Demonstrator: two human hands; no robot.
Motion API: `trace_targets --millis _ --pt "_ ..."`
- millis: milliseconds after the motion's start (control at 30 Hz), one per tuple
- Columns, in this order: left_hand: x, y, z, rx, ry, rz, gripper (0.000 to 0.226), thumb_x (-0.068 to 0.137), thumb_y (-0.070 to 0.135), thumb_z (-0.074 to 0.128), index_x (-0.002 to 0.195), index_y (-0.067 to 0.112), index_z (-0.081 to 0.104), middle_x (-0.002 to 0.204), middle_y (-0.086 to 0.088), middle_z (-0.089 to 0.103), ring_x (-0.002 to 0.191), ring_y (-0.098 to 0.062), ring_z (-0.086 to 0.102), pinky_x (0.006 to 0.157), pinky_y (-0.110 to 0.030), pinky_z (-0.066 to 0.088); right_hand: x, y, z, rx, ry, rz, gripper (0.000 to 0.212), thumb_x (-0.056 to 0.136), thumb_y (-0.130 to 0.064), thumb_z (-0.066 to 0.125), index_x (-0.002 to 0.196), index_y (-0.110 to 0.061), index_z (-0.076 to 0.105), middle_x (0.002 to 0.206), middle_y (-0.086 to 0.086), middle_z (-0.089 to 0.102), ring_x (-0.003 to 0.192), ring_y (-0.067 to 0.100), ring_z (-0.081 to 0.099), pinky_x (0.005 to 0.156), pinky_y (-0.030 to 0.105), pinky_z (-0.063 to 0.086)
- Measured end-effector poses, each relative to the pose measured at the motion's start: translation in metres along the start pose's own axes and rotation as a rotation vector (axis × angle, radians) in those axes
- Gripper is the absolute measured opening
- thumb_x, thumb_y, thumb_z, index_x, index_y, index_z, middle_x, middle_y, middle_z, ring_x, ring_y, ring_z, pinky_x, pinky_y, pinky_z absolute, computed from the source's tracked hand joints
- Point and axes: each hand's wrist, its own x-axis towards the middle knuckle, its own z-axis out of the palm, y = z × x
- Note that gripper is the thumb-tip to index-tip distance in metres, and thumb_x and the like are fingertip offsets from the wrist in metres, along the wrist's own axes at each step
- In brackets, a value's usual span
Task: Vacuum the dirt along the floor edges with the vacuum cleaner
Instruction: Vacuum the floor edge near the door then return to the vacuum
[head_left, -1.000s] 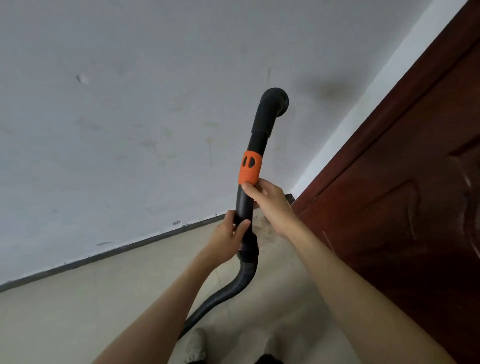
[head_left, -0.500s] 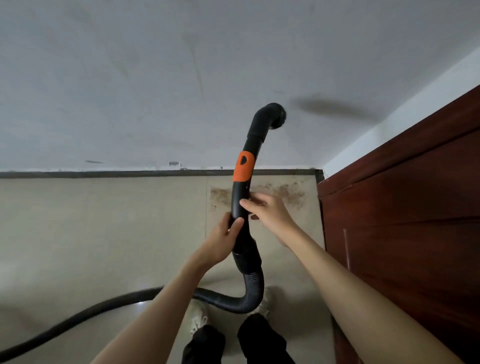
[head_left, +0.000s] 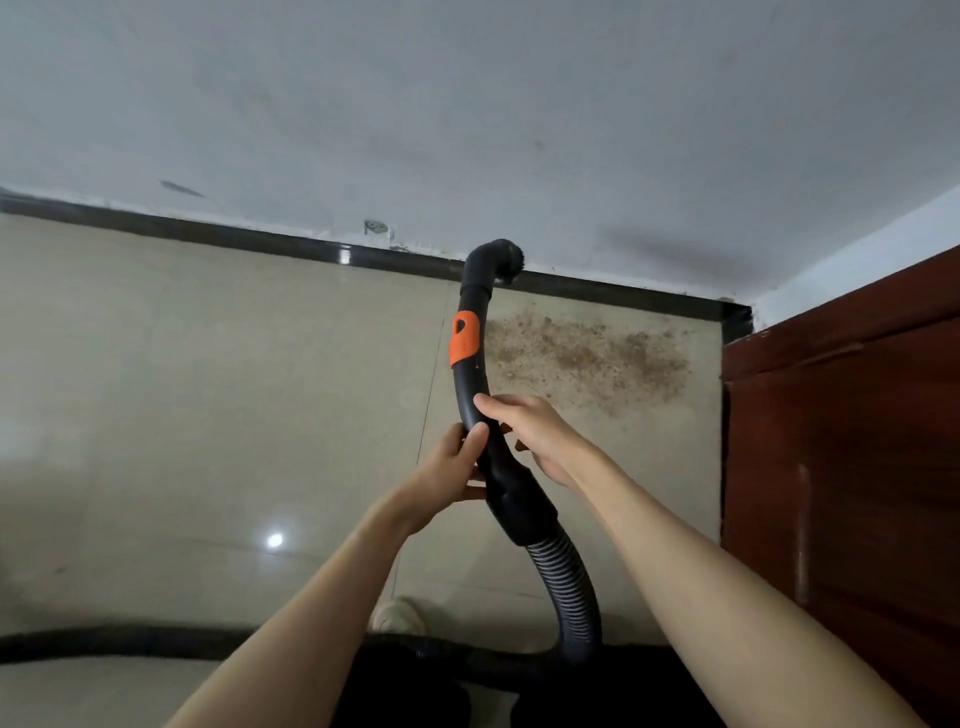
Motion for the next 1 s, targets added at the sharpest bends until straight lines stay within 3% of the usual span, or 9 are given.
trace_targets --millis 100,200,300,433,567,633,700,833,1000 --pt "0.038 -0.028 -0.011 -0.078 0.024 0.018 0.036 0.102 0.035 0.033 0.125 0.010 0.046 0.102 0.004 0.065 0.083 -0.010 0.069 0.070 -0.025 0.057 0.044 0.025 0.009 0.044 -0.030 0.009 0.022 0.096 -0.033 0.059 0.097 -0.014 0.072 0.075 -0.006 0.069 0.057 -0.001 0.065 0.047 0.011 0.043" --pt "0.079 -0.051 -0.023 -0.142 0.080 0.035 0.038 0.103 0.035 0.032 0.124 0.008 0.048 0.108 -0.004 0.065 0.083 -0.014 0.069 0.067 -0.023 0.056 0.084 0.053 0.011 -0.050 0.028 -0.051 0.026 0.097 -0.035 0.057 0.097 -0.014 0.072 0.088 0.000 0.073 0.081 0.014 0.069 0.068 0.024 0.054" --pt "0.122 -0.063 -0.042 -0.139 0.133 0.057 0.041 0.103 0.034 0.032 0.124 0.003 0.048 0.113 -0.014 0.061 0.086 -0.019 0.065 0.069 -0.025 0.056 0.115 0.076 0.010 -0.272 0.054 -0.175 0.042 0.100 -0.040 0.049 0.104 -0.003 0.070 0.102 0.012 0.072 0.097 0.025 0.067 0.087 0.038 0.051" --pt "0.169 -0.079 -0.060 -0.021 0.184 0.063 0.043 0.102 0.039 0.035 0.119 0.003 0.051 0.095 -0.006 0.057 0.077 -0.015 0.053 0.066 -0.026 0.045 0.153 0.095 0.005 -0.473 0.025 -0.243 0.043 0.098 -0.051 0.043 0.105 -0.015 0.065 0.099 0.004 0.069 0.093 0.020 0.064 0.084 0.036 0.049" --pt "0.190 -0.097 -0.076 0.059 0.106 0.007 0.040 0.100 0.042 0.038 0.111 0.010 0.059 0.096 -0.003 0.063 0.076 -0.013 0.046 0.066 -0.023 0.037 0.174 0.115 0.002 -0.573 0.009 -0.325 0.032 0.096 -0.052 0.045 0.083 -0.025 0.055 0.083 -0.002 0.061 0.083 0.020 0.061 0.070 0.034 0.045" --pt "0.198 -0.095 -0.080 0.125 0.062 -0.051 0.039 0.100 0.041 0.040 0.110 0.009 0.059 0.092 -0.003 0.066 0.073 -0.013 0.045 0.064 -0.023 0.035 0.179 0.123 -0.001 -0.628 0.044 -0.359 0.033 0.096 -0.052 0.045 0.087 -0.023 0.058 0.087 0.002 0.066 0.082 0.022 0.063 0.070 0.037 0.049" --pt "0.206 -0.090 -0.078 0.144 0.130 -0.065 0.040 0.101 0.038 0.039 0.110 0.003 0.055 0.086 -0.006 0.062 0.069 -0.014 0.046 0.060 -0.023 0.036 0.180 0.130 -0.004 -0.684 0.081 -0.382 0.037 0.096 -0.051 0.045 0.100 -0.018 0.062 0.093 0.006 0.069 0.083 0.023 0.066 0.075 0.041 0.054" --pt "0.225 -0.087 -0.068 0.017 0.327 -0.033 0.037 0.102 0.036 0.035 0.115 0.002 0.043 0.088 -0.008 0.052 0.074 -0.019 0.053 0.061 -0.028 0.043 0.178 0.141 0.000 -0.703 0.094 -0.396 0.037 0.095 -0.051 0.046 0.104 -0.019 0.061 0.091 0.004 0.068 0.079 0.021 0.066 0.074 0.042 0.056" --pt "0.235 -0.106 -0.060 -0.279 0.331 -0.065 0.042 0.104 0.033 0.031 0.133 0.003 0.031 0.097 -0.013 0.051 0.098 -0.031 0.052 0.082 -0.040 0.046 0.181 0.158 0.010 -0.754 0.097 -0.343 0.039 0.093 -0.053 0.045 0.102 -0.019 0.059 0.091 0.004 0.069 0.079 0.023 0.066 0.073 0.041 0.055"
